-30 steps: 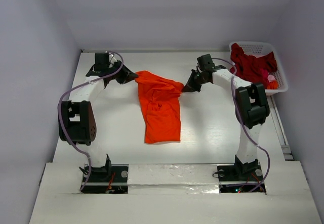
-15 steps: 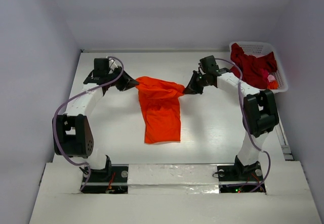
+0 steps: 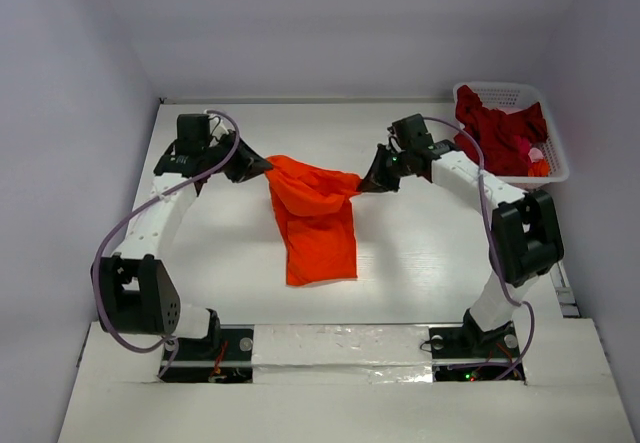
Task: Fold and stack the t-shirts
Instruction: Fold the long partially folded tshirt into a neat square
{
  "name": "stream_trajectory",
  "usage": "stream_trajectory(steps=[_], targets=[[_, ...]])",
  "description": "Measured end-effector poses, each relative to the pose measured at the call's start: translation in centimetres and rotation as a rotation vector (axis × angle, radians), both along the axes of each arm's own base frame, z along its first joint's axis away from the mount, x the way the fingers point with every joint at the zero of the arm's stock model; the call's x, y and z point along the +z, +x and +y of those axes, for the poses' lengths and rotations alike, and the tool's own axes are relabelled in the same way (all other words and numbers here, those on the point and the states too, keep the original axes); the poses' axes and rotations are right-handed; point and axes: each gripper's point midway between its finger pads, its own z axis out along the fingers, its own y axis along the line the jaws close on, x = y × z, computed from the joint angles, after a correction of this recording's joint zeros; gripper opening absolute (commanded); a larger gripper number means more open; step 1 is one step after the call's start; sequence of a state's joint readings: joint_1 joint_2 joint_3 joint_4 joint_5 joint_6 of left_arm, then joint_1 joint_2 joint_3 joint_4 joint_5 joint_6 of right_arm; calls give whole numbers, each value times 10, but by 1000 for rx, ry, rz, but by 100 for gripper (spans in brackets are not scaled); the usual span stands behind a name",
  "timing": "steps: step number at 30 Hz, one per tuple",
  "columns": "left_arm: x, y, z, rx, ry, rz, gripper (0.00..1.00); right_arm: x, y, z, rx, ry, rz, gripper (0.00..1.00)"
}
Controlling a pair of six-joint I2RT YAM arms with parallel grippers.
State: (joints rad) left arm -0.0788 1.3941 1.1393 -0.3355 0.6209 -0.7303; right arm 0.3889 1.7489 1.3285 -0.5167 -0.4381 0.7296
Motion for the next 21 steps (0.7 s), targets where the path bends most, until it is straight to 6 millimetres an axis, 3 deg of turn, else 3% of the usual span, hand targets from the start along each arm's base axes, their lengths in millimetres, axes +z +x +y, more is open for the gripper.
stream_trajectory(steps=[6, 21], targets=[[10, -5, -2, -5, -5, -19, 0, 10, -6, 4, 15, 9, -22, 0], [-14, -52, 0, 11, -29, 19, 0, -2, -41, -1, 40, -12, 20, 0]])
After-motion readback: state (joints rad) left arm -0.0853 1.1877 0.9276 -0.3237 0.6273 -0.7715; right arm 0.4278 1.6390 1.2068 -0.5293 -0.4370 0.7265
